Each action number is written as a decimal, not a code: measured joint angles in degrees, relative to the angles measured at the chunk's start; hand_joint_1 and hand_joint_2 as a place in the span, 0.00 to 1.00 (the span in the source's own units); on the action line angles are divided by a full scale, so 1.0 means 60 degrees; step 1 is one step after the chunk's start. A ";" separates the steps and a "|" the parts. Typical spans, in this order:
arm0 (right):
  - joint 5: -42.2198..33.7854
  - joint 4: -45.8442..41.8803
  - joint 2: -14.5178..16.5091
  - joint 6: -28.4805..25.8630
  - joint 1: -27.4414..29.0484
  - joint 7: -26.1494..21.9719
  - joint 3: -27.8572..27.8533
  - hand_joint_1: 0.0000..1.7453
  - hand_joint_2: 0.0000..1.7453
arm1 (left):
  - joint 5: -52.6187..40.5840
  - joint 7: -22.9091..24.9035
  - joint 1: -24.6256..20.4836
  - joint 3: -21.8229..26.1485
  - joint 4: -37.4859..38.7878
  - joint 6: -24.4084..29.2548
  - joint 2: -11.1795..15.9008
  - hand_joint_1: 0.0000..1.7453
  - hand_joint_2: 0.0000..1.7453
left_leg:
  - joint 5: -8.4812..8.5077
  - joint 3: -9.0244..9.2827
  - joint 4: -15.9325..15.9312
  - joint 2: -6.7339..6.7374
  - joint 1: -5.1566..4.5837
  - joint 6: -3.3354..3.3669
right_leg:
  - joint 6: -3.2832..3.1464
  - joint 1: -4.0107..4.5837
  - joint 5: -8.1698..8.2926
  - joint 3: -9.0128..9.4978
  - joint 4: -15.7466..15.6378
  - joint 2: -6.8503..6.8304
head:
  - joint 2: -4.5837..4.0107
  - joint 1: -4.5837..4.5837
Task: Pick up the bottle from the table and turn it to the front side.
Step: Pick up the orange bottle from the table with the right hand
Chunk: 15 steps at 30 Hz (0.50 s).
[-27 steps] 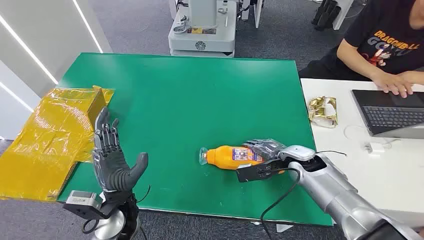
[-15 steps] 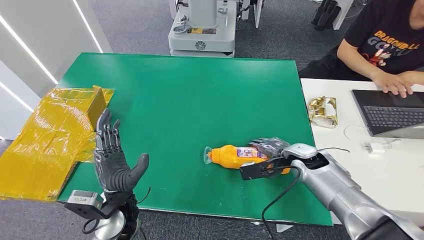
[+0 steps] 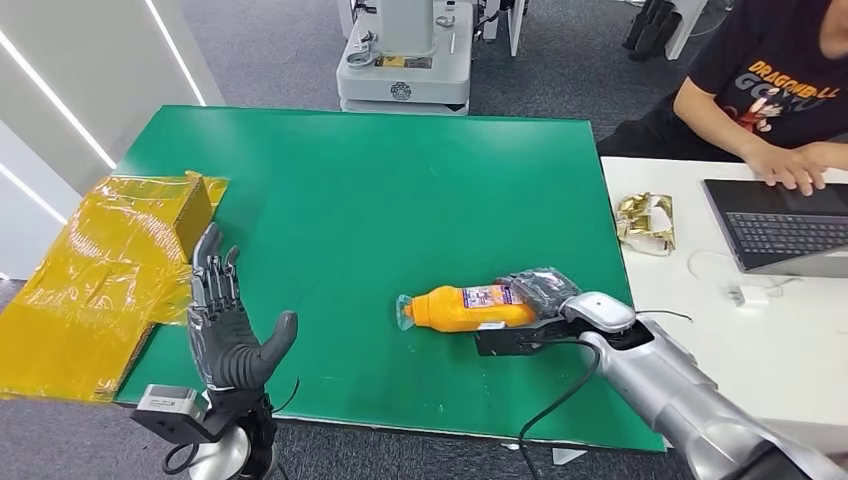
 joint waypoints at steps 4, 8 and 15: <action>-0.0166 -0.0305 0.0254 -0.1322 0.0486 0.0027 -0.0324 1.00 1.00 | -0.0039 0.0000 0.0076 0.0081 -0.0005 0.0081 -0.0059 0.00 1.00 | 0.0000 0.0000 -0.0001 -0.0002 0.0001 0.0000 | 0.0000 0.0001 -0.0003 -0.0001 0.0000 -0.0002 | 0.0000 -0.0002; -0.0412 -0.0793 0.0467 -0.2191 0.1004 -0.0170 -0.0906 1.00 1.00 | 0.0060 0.0000 0.0117 0.0192 -0.0017 0.0144 -0.0114 0.00 1.00 | 0.0000 -0.0001 -0.0004 -0.0002 0.0002 0.0000 | 0.0000 0.0002 -0.0004 -0.0001 0.0000 -0.0002 | 0.0000 -0.0001; -0.0859 -0.2052 0.0939 -0.4077 0.2147 -0.0401 -0.2308 1.00 1.00 | 0.0096 0.0000 0.0186 0.0354 -0.0033 0.0189 -0.0229 0.00 1.00 | -0.0001 -0.0001 -0.0004 -0.0002 0.0001 0.0000 | 0.0002 0.0001 -0.0005 -0.0001 -0.0002 -0.0004 | 0.0000 -0.0001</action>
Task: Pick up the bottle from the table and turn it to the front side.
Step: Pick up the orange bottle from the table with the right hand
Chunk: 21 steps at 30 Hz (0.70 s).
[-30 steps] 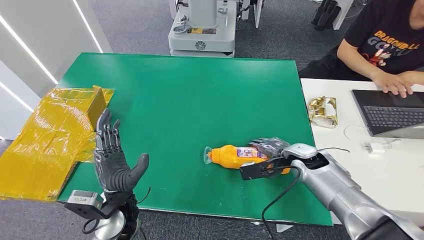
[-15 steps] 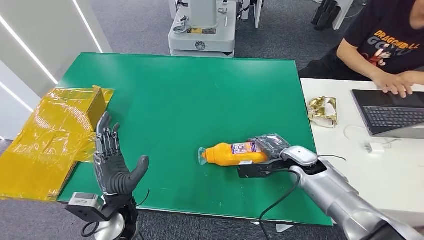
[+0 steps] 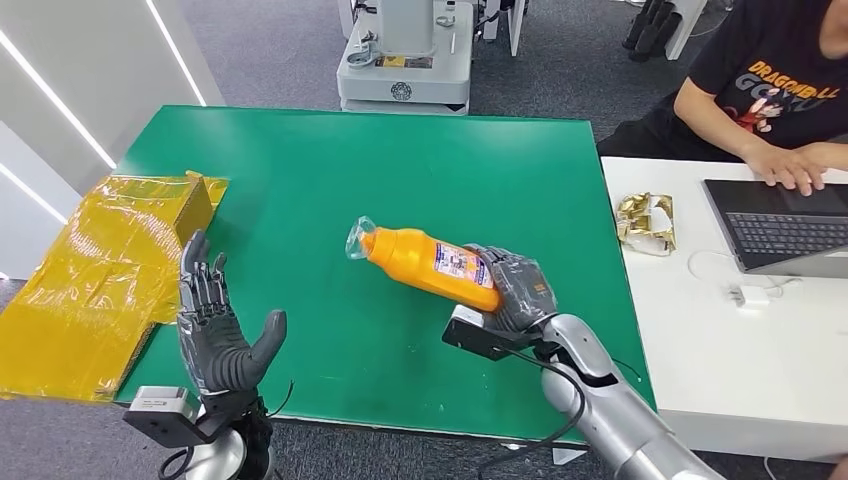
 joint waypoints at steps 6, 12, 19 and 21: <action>-0.0186 -0.1236 0.0458 -0.1701 0.1090 -0.0654 -0.1070 1.00 1.00 | 0.0181 0.0000 -0.0248 0.0005 0.0104 0.0054 -0.0085 0.00 1.00 | 0.0000 0.0001 0.0001 0.0000 0.0000 0.0000 | 0.0000 0.0000 0.0000 -0.0001 -0.0001 0.0000 | 0.0000 0.0000; -0.0676 -0.2214 0.0961 -0.2612 0.1852 -0.1638 -0.1749 1.00 1.00 | 0.0522 0.0281 -0.1007 0.0003 0.0922 -0.0369 -0.0127 0.00 1.00 | 0.0000 0.0006 0.0000 0.0006 0.0000 0.0000 | -0.0001 0.0000 0.0002 -0.0001 0.0000 0.0005 | 0.0000 0.0000; -0.0756 -0.2618 0.1236 -0.2732 0.2171 -0.2120 -0.2010 1.00 1.00 | 0.1222 0.0819 -0.1584 -0.0125 0.1677 -0.1278 -0.0139 0.00 1.00 | 0.0001 0.0005 0.0002 0.0006 -0.0001 0.0000 | -0.0001 -0.0001 0.0002 -0.0002 0.0000 0.0006 | 0.0000 0.0000; -0.0830 -0.2643 0.1309 -0.2769 0.2183 -0.2330 -0.2018 1.00 1.00 | 0.1715 0.0994 -0.1753 -0.0230 0.1875 -0.1935 -0.0138 0.00 1.00 | 0.0001 0.0004 0.0002 0.0006 -0.0001 0.0000 | -0.0001 -0.0001 0.0002 -0.0002 0.0000 0.0007 | 0.0000 -0.0001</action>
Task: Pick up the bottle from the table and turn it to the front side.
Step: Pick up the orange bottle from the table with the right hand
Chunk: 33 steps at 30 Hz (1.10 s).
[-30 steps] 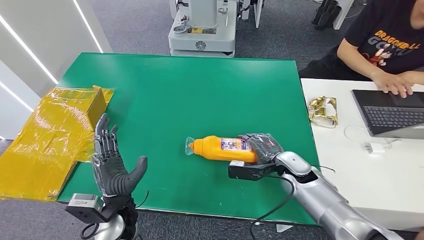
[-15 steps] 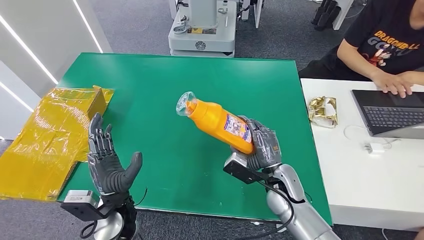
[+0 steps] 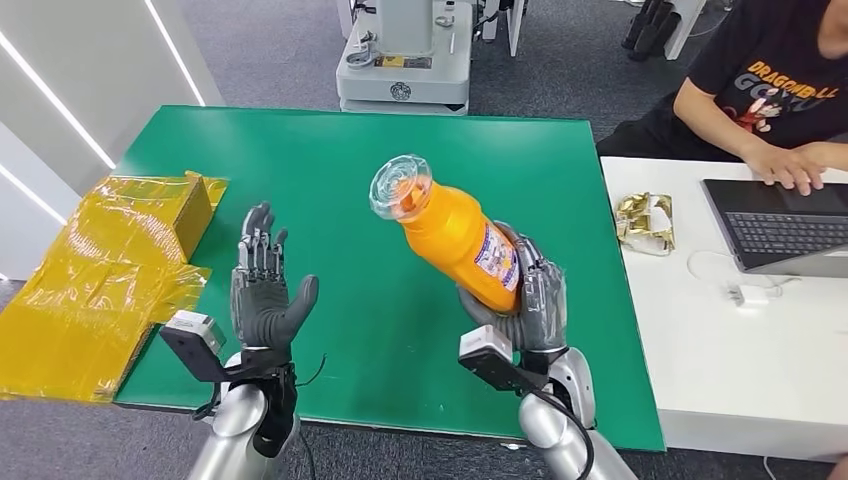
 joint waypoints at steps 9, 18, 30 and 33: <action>0.0142 0.0130 0.0113 0.0696 -0.0025 0.0092 0.0069 1.00 1.00 | 0.0334 0.0121 -0.0590 -0.0293 0.0421 -0.0679 0.0009 0.00 1.00 | 0.0000 -0.0001 -0.0001 0.0001 0.0000 0.0000 | 0.0000 0.0000 0.0000 0.0000 0.0001 0.0002 | 0.0000 0.0000; 0.0720 0.0809 0.0336 0.1956 -0.0369 0.0714 0.0561 1.00 1.00 | 0.0190 0.0121 -0.0837 -0.0375 0.0641 -0.0786 -0.0024 0.00 1.00 | 0.0000 -0.0001 -0.0001 0.0000 0.0001 0.0000 | 0.0000 0.0001 0.0000 0.0000 0.0003 0.0001 | 0.0000 0.0000; 0.1128 0.1417 0.0518 0.3030 -0.0739 0.0938 0.0663 1.00 1.00 | 0.0158 0.0118 -0.0899 -0.0384 0.0889 -0.0789 -0.0020 0.00 1.00 | 0.0000 -0.0002 0.0000 -0.0001 0.0000 0.0000 | 0.0000 0.0000 0.0000 0.0000 0.0002 0.0001 | 0.0000 0.0000; 0.1231 0.1505 0.0536 0.3233 -0.0815 0.1016 0.0664 1.00 1.00 | 0.0130 0.0118 -0.0898 -0.0384 0.0922 -0.0793 -0.0020 0.00 1.00 | 0.0000 -0.0002 -0.0001 -0.0001 0.0001 0.0000 | 0.0000 0.0001 0.0000 0.0000 0.0002 0.0001 | 0.0000 0.0000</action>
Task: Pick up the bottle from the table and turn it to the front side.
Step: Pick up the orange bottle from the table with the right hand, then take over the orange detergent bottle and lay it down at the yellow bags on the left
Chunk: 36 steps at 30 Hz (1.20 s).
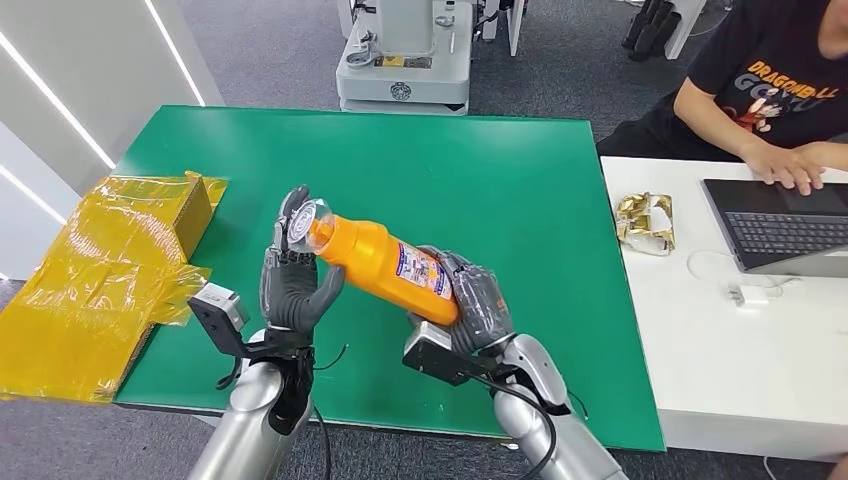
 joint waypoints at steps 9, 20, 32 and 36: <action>0.0389 0.0199 0.0054 0.0403 -0.0031 0.0182 0.0070 1.00 1.00 | -0.0116 0.0014 0.0000 0.0000 0.0052 -0.0073 -0.0032 0.00 1.00 | 0.0000 0.0000 0.0000 0.0000 0.0000 0.0000 | 0.0000 0.0000 0.0000 0.0000 -0.0001 0.0000 | 0.0000 0.0001; 0.0588 0.0376 0.0062 0.0885 -0.0142 0.0281 0.0148 1.00 1.00 | -0.0149 0.0097 0.0010 0.0000 0.0139 -0.0169 -0.0075 0.00 1.00 | 0.0000 0.0000 0.0000 0.0001 0.0000 0.0000 | 0.0000 0.0000 0.0000 0.0000 0.0000 0.0000 | 0.0000 0.0001; 0.0641 0.0618 0.0054 0.1185 -0.0266 0.0154 0.0297 1.00 1.00 | -0.0285 0.0371 0.0010 0.0000 0.0255 -0.0442 -0.0075 0.90 1.00 | 0.0000 0.0000 0.0000 0.0001 0.0000 0.0000 | 0.0000 0.0000 0.0000 -0.0001 -0.0001 0.0001 | 0.0000 0.0001; 0.0642 0.0678 0.0051 0.1230 -0.0339 0.0151 0.0309 1.00 1.00 | -0.0386 0.0386 0.0029 -0.0010 0.0280 -0.0540 -0.0070 0.93 1.00 | 0.0000 0.0000 0.0000 0.0001 0.0000 0.0000 | 0.0000 0.0000 0.0000 -0.0001 -0.0001 0.0001 | 0.0000 0.0002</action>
